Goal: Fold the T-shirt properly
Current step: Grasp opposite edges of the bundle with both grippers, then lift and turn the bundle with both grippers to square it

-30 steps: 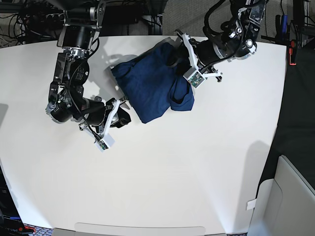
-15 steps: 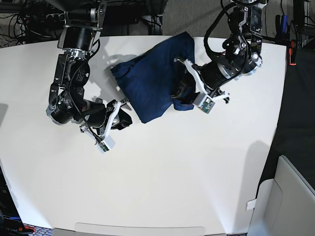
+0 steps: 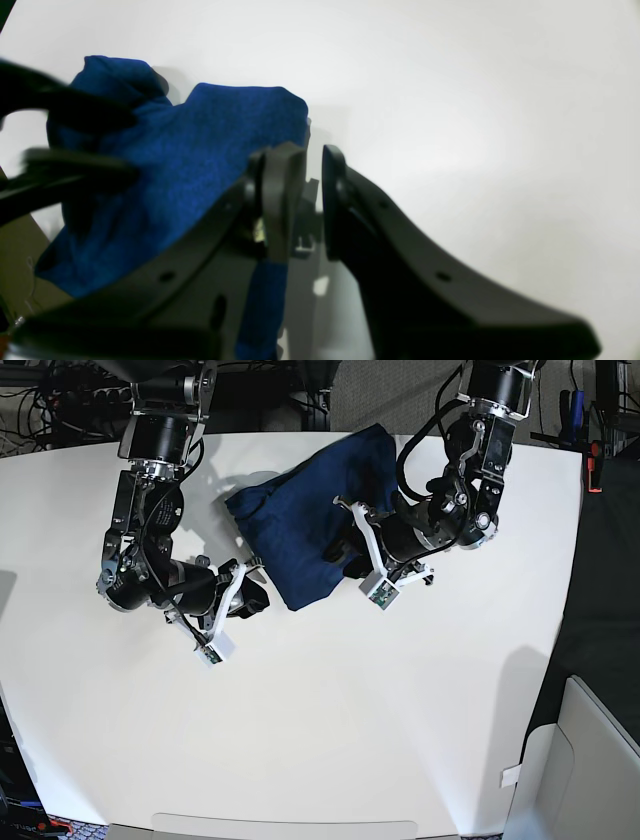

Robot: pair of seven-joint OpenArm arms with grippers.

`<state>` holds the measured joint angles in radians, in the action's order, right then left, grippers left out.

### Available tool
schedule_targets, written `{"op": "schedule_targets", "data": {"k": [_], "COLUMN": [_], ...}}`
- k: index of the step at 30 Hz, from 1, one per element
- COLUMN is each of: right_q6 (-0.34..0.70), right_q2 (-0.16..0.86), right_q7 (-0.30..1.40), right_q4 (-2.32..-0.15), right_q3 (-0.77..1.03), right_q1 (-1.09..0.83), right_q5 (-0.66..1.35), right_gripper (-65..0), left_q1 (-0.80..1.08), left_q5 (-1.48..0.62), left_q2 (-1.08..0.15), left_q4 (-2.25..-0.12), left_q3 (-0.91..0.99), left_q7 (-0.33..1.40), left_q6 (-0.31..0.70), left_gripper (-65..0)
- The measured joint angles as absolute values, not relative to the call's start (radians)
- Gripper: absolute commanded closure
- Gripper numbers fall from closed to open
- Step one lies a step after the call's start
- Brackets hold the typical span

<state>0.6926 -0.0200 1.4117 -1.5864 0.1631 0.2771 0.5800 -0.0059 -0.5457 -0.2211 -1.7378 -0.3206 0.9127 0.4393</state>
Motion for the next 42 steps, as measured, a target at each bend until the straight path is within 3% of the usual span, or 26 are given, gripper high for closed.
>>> {"op": "schedule_targets", "data": {"k": [5, 18, 24, 30, 37, 42], "right_q6": [0.693, 0.693, 0.693, 0.693, 0.693, 0.696], "right_q2": [-0.020, -0.035, -0.051, -0.092, -0.119, -0.137], "right_q7": [1.412, 1.413, 1.415, 1.412, 1.394, 1.372], "right_q4": [-1.586, -1.580, -1.548, -1.534, -1.518, -1.441], "right_q3": [0.163, 0.154, 0.063, -0.078, -0.245, -0.291], "right_q1": [0.281, 0.315, 0.368, 0.443, 0.487, 0.491], "right_q5": [0.579, 0.579, 0.569, 0.439, 0.299, 0.251], "right_gripper": [-11.4, -11.1, -10.8, -2.7, -2.6, -2.6], "left_q1": [0.014, 0.152, 0.208, 0.236, 0.229, 0.245], "left_q5": [-0.549, -0.541, -0.568, -0.546, -0.551, -0.552], "left_q2": [-0.294, -0.294, -0.271, -0.278, -0.278, -0.280], "left_q4": [-1.734, -1.836, -2.055, -2.038, -2.031, -1.994], "left_q3": [-0.286, -0.080, -0.147, -0.299, -0.376, -0.398], "left_q7": [0.913, 0.920, 0.907, 0.940, 0.931, 0.931], "left_q6": [0.440, 0.437, 0.446, 0.445, 0.442, 0.443], "left_gripper": [-22.8, -22.6, -16.1, -13.7, -13.4, -5.0]}}
